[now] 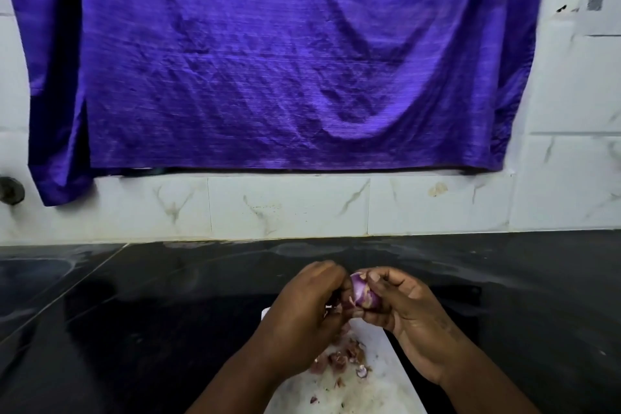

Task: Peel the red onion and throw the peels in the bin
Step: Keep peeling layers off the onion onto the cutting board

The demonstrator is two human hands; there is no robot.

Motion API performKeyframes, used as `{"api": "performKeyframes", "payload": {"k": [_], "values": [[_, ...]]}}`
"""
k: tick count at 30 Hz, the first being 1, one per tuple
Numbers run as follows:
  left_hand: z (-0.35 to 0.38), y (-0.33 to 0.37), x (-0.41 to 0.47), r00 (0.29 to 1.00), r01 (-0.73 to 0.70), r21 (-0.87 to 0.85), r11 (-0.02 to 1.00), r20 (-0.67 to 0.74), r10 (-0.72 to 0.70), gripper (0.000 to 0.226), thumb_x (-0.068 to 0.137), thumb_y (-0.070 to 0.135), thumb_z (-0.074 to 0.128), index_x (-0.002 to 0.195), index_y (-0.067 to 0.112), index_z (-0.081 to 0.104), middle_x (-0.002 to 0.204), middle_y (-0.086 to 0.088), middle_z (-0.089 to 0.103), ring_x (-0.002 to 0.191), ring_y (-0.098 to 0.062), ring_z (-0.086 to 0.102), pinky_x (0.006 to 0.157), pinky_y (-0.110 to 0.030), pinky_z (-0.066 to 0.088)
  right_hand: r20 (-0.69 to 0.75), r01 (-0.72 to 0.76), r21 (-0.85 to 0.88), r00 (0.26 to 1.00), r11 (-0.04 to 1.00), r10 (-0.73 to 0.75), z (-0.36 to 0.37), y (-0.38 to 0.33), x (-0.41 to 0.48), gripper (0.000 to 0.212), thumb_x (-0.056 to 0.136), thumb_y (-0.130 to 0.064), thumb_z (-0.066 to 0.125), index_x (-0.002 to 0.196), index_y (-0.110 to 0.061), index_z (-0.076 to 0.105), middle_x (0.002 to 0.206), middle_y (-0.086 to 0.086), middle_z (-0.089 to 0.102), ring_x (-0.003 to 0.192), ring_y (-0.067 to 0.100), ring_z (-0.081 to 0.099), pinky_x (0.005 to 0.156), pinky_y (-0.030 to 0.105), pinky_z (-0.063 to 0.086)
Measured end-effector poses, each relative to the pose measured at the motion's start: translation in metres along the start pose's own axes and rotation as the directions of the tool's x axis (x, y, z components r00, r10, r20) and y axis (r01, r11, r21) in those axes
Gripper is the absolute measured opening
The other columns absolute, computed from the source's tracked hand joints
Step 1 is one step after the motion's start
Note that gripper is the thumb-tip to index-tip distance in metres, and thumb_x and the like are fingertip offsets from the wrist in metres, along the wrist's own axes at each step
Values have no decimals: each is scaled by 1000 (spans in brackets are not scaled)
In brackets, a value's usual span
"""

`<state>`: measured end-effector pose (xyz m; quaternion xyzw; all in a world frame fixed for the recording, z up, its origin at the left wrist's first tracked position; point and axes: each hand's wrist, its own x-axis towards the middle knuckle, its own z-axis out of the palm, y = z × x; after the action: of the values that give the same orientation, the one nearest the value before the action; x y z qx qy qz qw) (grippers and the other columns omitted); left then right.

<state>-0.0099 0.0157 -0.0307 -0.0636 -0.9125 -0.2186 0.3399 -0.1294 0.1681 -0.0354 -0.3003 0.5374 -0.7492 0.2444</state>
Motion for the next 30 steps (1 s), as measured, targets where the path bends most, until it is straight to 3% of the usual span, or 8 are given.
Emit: {"api": "performKeyframes", "payload": {"k": [6, 11, 14, 17, 20, 22, 25, 30], "values": [[3, -4, -1, 998, -5, -9, 1000, -61, 4, 29, 89, 21, 80, 84, 27, 52, 86, 19, 51, 81, -3, 50, 66, -11, 35, -21, -25, 127, 999, 992, 28, -2, 3, 2, 39, 81, -30, 71, 113, -9, 76, 117, 25, 74, 92, 26, 70, 70, 28, 61], [4, 0, -2, 990, 5, 25, 1000, 142, -8, 20, 92, 26, 77, 91, 28, 57, 91, 16, 55, 87, 1, 50, 68, -12, 36, -81, 2, 409, 996, 912, 34, -10, -5, 4, 42, 86, -28, 64, 117, -2, 71, 108, 21, 77, 78, 18, 77, 57, 20, 61], [5, -2, -3, 987, 20, 82, 996, 160, -33, 18, 90, 23, 71, 99, 31, 58, 100, 16, 54, 98, 1, 49, 76, -16, 42, -36, -15, 332, 999, 943, 28, -9, -4, 3, 41, 86, -30, 64, 120, -7, 71, 96, 16, 75, 63, 14, 66, 51, 21, 55], [3, 0, -4, 998, 28, 89, 996, 53, -33, 17, 85, 37, 69, 96, 34, 57, 97, 17, 56, 99, -3, 52, 80, -23, 47, 21, -22, 234, 1000, 972, 17, -7, 0, 2, 44, 86, -29, 65, 125, -7, 68, 100, 16, 75, 67, 15, 63, 57, 23, 54], [2, 0, -4, 994, 48, 78, 996, -97, -40, 29, 86, 57, 73, 92, 41, 50, 94, 20, 55, 94, 2, 53, 73, -12, 40, 70, -28, 240, 997, 970, 12, -5, 1, 1, 49, 84, -27, 65, 126, -2, 63, 108, 19, 74, 76, 18, 68, 63, 27, 60], [2, -2, -2, 984, 53, 51, 997, -170, -44, 33, 86, 63, 73, 103, 43, 53, 103, 26, 56, 101, 8, 54, 78, -10, 41, 109, -53, 277, 994, 960, 23, -4, 0, 1, 44, 89, -24, 62, 126, 0, 63, 117, 22, 73, 86, 22, 72, 69, 29, 63], [2, -3, -1, 982, 37, -10, 999, -186, -39, 42, 88, 60, 75, 121, 39, 60, 116, 27, 56, 113, 4, 56, 88, -19, 50, 127, -52, 282, 992, 958, 16, -3, 0, 0, 39, 90, -13, 63, 126, 0, 63, 122, 26, 71, 90, 25, 74, 72, 30, 64], [4, -2, 1, 981, 31, -16, 999, -190, -33, 33, 86, 46, 81, 110, 35, 61, 110, 25, 53, 107, -4, 56, 84, -30, 53, 107, 4, 134, 994, 991, -19, -3, 1, 0, 47, 80, -7, 73, 126, -6, 62, 123, 20, 73, 98, 27, 75, 72, 33, 64]]}}
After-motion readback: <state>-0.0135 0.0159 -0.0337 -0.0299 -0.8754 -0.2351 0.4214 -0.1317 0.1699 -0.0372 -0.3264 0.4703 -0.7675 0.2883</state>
